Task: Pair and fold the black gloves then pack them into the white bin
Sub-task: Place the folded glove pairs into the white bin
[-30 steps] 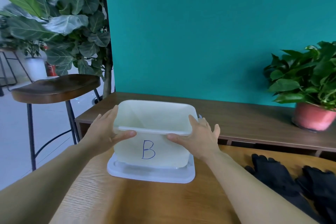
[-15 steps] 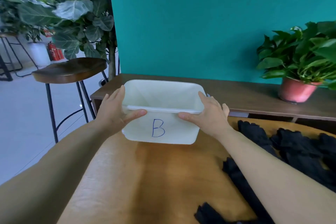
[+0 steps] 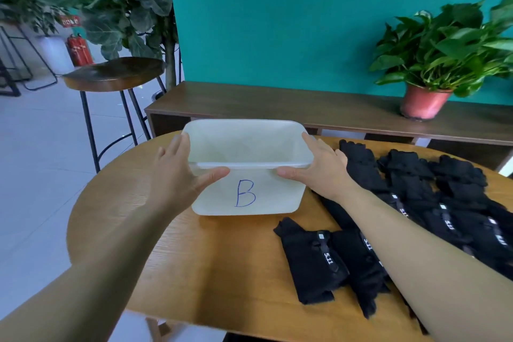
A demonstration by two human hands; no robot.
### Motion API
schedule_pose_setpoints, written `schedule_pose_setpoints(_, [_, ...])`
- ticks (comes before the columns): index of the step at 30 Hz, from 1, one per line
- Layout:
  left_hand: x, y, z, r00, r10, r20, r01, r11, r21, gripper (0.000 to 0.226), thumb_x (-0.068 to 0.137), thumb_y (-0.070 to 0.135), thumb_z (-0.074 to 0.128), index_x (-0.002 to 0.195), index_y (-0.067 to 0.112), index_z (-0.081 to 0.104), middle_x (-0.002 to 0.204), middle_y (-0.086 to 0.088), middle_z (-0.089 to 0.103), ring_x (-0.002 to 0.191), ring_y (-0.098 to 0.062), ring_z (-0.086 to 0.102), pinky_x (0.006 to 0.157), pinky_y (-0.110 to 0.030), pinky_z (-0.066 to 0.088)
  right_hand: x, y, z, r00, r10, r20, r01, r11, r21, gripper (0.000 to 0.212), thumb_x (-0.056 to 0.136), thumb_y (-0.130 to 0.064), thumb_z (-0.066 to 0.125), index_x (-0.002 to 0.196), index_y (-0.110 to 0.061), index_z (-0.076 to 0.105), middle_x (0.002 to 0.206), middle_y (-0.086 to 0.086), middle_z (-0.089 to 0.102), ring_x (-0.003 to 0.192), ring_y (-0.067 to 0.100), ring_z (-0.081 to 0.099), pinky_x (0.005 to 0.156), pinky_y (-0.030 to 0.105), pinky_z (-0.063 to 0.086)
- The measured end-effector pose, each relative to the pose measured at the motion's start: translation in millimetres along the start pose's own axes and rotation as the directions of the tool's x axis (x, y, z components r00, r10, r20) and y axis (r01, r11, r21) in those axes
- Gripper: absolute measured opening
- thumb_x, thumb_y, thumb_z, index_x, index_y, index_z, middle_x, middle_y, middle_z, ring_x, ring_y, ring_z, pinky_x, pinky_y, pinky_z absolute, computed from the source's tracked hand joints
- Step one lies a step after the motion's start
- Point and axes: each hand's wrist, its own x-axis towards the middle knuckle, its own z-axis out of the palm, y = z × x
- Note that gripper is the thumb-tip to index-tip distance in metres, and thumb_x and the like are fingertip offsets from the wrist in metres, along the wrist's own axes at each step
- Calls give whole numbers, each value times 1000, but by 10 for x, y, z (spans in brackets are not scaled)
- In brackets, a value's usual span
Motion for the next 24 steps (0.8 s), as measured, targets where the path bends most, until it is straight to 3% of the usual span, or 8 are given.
schedule_pose_setpoints(3, [-176, 132, 52, 1000, -10, -10, 10, 1000, 16, 107, 74, 71, 59, 152, 7, 25, 156, -5, 32, 137, -27, 26, 116, -44, 21, -90, 83, -32, 999, 8, 33, -9, 1000, 21, 102, 45, -103, 39, 126, -43, 43, 119, -10, 56, 125, 17, 43, 105, 54, 26])
schedule_pose_setpoints(5, [-257, 165, 118, 999, -14, -35, 14, 1000, 16, 105, 73, 71, 61, 149, 6, 29, 155, -4, 33, 133, -27, 28, 113, -43, 23, -129, 134, -63, 998, 14, 60, -17, 999, 49, 97, 44, -100, 45, 123, -43, 44, 121, -12, 55, 128, 15, 39, 106, 56, 26])
schedule_pose_setpoints(8, [-314, 114, 257, 998, -9, -54, 12, 999, 46, 116, 66, 93, 45, 141, 5, 38, 146, -5, 43, 132, -27, 34, 112, -44, 28, -203, 133, -161, 998, 5, 61, -8, 998, 65, 92, 50, -93, 52, 124, -40, 46, 123, -10, 53, 131, 17, 36, 109, 55, 23])
schedule_pose_setpoints(12, [-350, 76, 368, 997, 4, -75, 1, 998, 65, 116, 70, 92, 36, 148, 7, 30, 153, -6, 38, 142, -24, 31, 120, -45, 18, -263, 110, -241, 997, 18, 68, -23, 998, 63, 80, 71, -71, 70, 134, -30, 45, 135, -4, 49, 138, 20, 29, 113, 49, 12])
schedule_pose_setpoints(16, [-435, 108, 365, 998, -5, -58, 13, 989, 148, 122, 65, 97, 16, 155, 15, 17, 162, -4, 23, 151, -18, 14, 122, -41, -1, -266, 156, -242, 996, -5, 90, -2, 997, 71, 82, 62, -84, 60, 130, -40, 45, 132, -12, 49, 139, 20, 27, 114, 53, 11])
schedule_pose_setpoints(19, [-426, 162, 285, 998, -46, -46, 56, 963, 265, 124, 60, 97, 3, 157, 21, 10, 165, -3, 9, 153, -18, -1, 118, -42, -14, -268, 154, -218, 995, 23, 97, -25, 999, 24, 109, 62, -92, 51, 150, -31, 28, 159, -3, 25, 149, 16, 7, 117, 50, -4])
schedule_pose_setpoints(21, [-385, 187, 250, 998, -50, -30, 57, 949, 311, 125, 58, 97, -3, 158, 23, 7, 166, -2, 2, 152, -18, -6, 117, -42, -18, -271, 135, -169, 997, 5, 83, -2, 999, -33, 125, 53, -101, 36, 155, -31, 19, 164, -4, 14, 150, 13, -2, 117, 51, -9])
schedule_pose_setpoints(24, [-347, 193, 229, 998, -50, 26, 40, 949, 312, 126, 56, 96, -7, 158, 22, 7, 166, -5, 1, 152, -17, -8, 118, -43, -16, -300, 83, -84, 996, 13, 93, -1, 992, -122, 126, 56, -101, 29, 157, -26, 13, 165, 0, 4, 151, 14, -7, 117, 51, -12])
